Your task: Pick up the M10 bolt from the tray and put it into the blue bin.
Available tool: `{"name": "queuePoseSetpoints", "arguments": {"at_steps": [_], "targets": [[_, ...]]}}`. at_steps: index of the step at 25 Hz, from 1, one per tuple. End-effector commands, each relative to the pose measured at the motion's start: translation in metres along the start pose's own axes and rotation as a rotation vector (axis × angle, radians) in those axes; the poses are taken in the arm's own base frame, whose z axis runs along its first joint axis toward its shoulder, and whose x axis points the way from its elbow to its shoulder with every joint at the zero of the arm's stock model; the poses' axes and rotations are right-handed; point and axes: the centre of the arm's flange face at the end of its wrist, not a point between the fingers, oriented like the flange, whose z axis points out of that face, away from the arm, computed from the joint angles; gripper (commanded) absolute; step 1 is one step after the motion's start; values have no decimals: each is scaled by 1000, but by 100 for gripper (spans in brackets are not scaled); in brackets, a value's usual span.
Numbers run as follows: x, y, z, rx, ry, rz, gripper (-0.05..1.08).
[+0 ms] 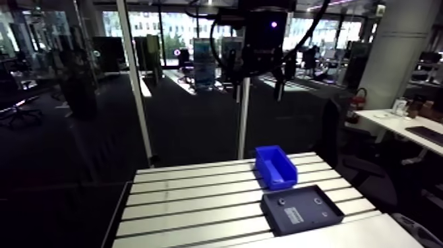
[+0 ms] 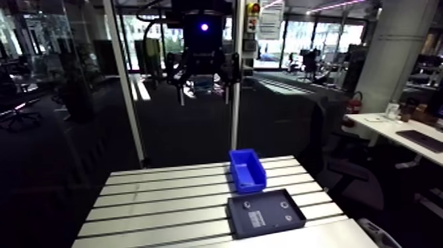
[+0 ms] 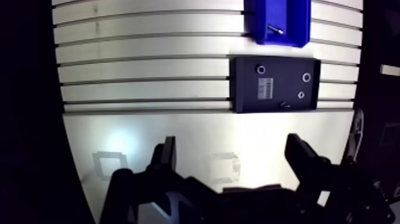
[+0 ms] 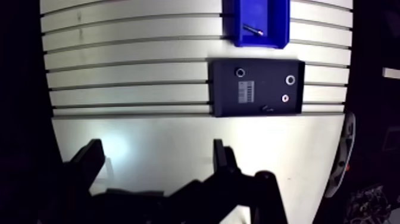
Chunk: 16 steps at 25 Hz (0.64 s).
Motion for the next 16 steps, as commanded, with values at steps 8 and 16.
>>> {"name": "queuePoseSetpoints", "arguments": {"at_steps": [8,16], "targets": [[-6,0,-7,-27,6,-3,1],[-5,-1,-3,-26,0,-9,1]]}}
